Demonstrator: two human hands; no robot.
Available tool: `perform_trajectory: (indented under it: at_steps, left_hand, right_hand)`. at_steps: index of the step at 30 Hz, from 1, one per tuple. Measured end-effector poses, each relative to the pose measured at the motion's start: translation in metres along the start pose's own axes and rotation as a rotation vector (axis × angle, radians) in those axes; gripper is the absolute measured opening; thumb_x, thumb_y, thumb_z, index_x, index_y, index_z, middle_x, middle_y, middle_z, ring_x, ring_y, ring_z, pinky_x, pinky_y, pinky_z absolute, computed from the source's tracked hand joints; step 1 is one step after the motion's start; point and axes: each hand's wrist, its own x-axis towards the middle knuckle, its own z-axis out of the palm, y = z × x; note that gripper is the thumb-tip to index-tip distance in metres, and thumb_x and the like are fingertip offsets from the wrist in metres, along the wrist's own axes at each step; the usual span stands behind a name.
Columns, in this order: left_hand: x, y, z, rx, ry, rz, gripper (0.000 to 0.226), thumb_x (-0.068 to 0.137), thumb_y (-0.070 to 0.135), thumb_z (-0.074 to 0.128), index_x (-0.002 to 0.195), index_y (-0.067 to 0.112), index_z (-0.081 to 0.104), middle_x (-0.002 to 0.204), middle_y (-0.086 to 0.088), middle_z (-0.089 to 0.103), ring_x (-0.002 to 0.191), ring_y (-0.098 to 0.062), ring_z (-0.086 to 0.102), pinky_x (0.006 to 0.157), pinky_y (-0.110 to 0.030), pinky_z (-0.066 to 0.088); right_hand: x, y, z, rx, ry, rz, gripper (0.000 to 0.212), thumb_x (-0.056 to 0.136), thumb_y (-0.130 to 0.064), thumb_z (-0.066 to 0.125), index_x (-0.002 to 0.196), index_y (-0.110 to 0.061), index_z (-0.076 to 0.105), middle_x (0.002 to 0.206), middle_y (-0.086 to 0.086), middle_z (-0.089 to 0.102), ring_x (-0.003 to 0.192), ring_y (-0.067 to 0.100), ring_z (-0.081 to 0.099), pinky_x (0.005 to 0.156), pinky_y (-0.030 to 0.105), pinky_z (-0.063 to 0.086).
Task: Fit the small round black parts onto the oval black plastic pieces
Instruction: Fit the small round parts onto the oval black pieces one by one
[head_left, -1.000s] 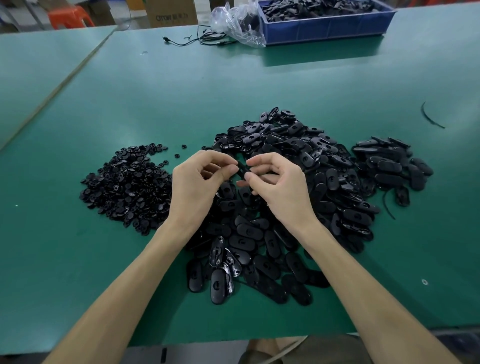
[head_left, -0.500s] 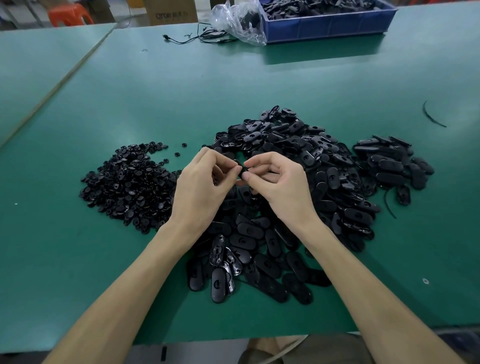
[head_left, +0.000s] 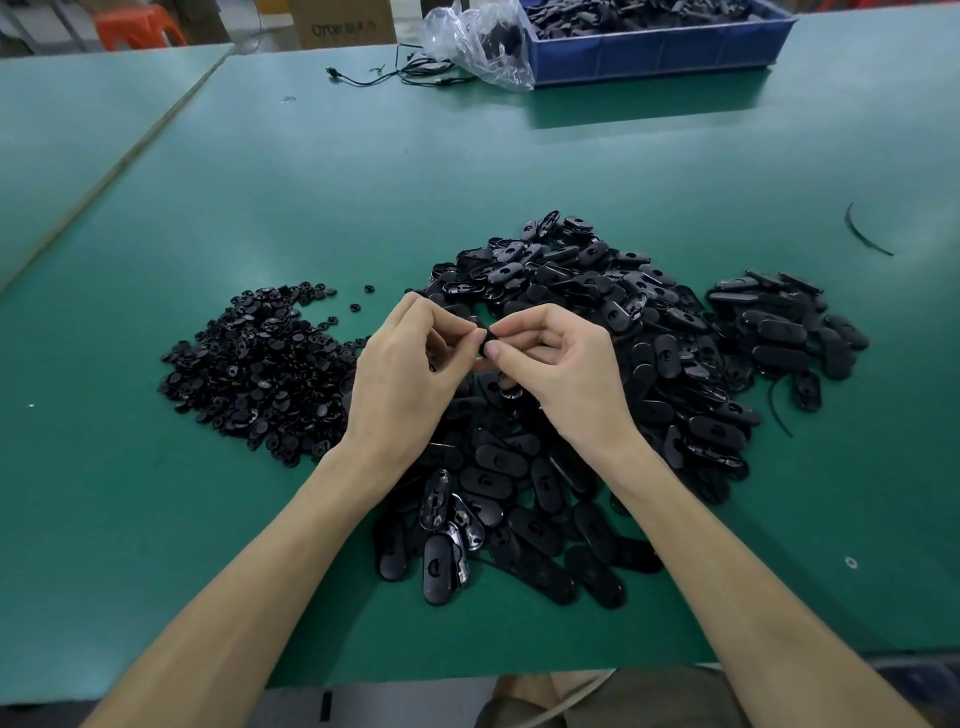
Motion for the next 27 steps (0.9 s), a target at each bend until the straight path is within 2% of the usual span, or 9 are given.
perform_trajectory:
  at_steps: [4, 8, 11, 14, 17, 20, 24, 27]
  left_hand:
    - [0.0025, 0.0005, -0.0011, -0.085, -0.065, -0.043, 0.008, 0.091, 0.017, 0.078, 0.09, 0.018, 0.07, 0.09, 0.009, 0.066, 0.078, -0.012, 0.061, 0.068, -0.015, 0.044]
    - [0.0072, -0.0008, -0.0057, -0.248, -0.132, -0.179, 0.011, 0.088, 0.015, 0.082, 0.091, 0.015, 0.072, 0.089, 0.004, 0.075, 0.08, -0.019, 0.071, 0.076, -0.042, 0.058]
    - [0.0078, -0.0015, -0.0083, -0.273, -0.137, -0.194, 0.019, 0.085, 0.017, 0.084, 0.096, 0.015, 0.069, 0.096, 0.002, 0.074, 0.084, -0.023, 0.069, 0.079, -0.049, 0.057]
    - [0.0091, -0.0016, -0.0085, -0.281, -0.138, -0.183, 0.032, 0.083, 0.017, 0.085, 0.108, 0.025, 0.066, 0.112, -0.001, 0.067, 0.088, -0.015, 0.067, 0.083, -0.046, 0.057]
    - [0.0086, -0.0033, -0.0087, -0.229, -0.155, -0.159, 0.039, 0.084, 0.018, 0.084, 0.117, 0.028, 0.067, 0.119, 0.005, 0.066, 0.091, -0.002, 0.065, 0.085, -0.037, 0.056]
    - [0.0076, -0.0035, -0.008, -0.205, -0.169, -0.155, 0.034, 0.086, 0.017, 0.083, 0.117, 0.022, 0.07, 0.112, 0.006, 0.071, 0.091, -0.008, 0.067, 0.083, -0.036, 0.057]
    - [0.0085, -0.0024, -0.0078, -0.308, -0.194, -0.176, 0.029, 0.086, 0.011, 0.082, 0.113, 0.01, 0.072, 0.101, -0.001, 0.075, 0.08, -0.013, 0.067, 0.077, -0.036, 0.058]
    - [0.0099, -0.0027, -0.0087, -0.399, -0.204, -0.211, 0.025, 0.086, 0.006, 0.081, 0.109, 0.003, 0.072, 0.097, -0.01, 0.077, 0.082, -0.026, 0.073, 0.072, -0.031, 0.058]
  right_hand:
    - [0.0005, 0.0008, -0.0003, 0.005, 0.008, 0.003, 0.012, 0.091, -0.011, 0.08, 0.101, -0.012, 0.073, 0.088, 0.003, 0.08, 0.083, 0.02, 0.08, 0.068, 0.027, 0.062]
    - [0.0012, 0.0023, 0.0006, -0.009, 0.003, 0.005, 0.012, 0.091, -0.009, 0.08, 0.1, -0.014, 0.074, 0.088, 0.003, 0.08, 0.082, 0.021, 0.08, 0.068, 0.027, 0.062]
    - [0.0017, 0.0025, 0.0008, -0.011, -0.01, 0.005, 0.013, 0.092, -0.007, 0.078, 0.101, -0.016, 0.073, 0.09, 0.003, 0.079, 0.084, 0.021, 0.08, 0.07, 0.027, 0.062]
    - [0.002, 0.0025, 0.0004, -0.003, -0.015, -0.001, 0.014, 0.094, -0.004, 0.075, 0.103, -0.014, 0.073, 0.09, 0.003, 0.079, 0.085, 0.02, 0.08, 0.071, 0.026, 0.061]
    - [0.0018, 0.0031, -0.0001, -0.008, -0.017, -0.004, 0.014, 0.095, -0.001, 0.072, 0.106, -0.01, 0.073, 0.091, 0.004, 0.079, 0.085, 0.02, 0.08, 0.071, 0.026, 0.061]
    - [0.0014, 0.0033, -0.0004, -0.017, -0.021, -0.005, 0.014, 0.096, -0.001, 0.071, 0.107, -0.009, 0.073, 0.092, 0.005, 0.079, 0.085, 0.02, 0.08, 0.072, 0.027, 0.061]
    - [0.001, 0.0024, -0.0005, -0.018, -0.026, -0.015, 0.014, 0.096, -0.001, 0.07, 0.107, -0.01, 0.074, 0.092, 0.004, 0.079, 0.085, 0.02, 0.08, 0.072, 0.027, 0.061]
    - [0.0007, 0.0012, -0.0005, -0.021, -0.033, -0.017, 0.014, 0.097, -0.001, 0.07, 0.107, -0.011, 0.074, 0.092, 0.003, 0.079, 0.085, 0.02, 0.079, 0.072, 0.026, 0.06]
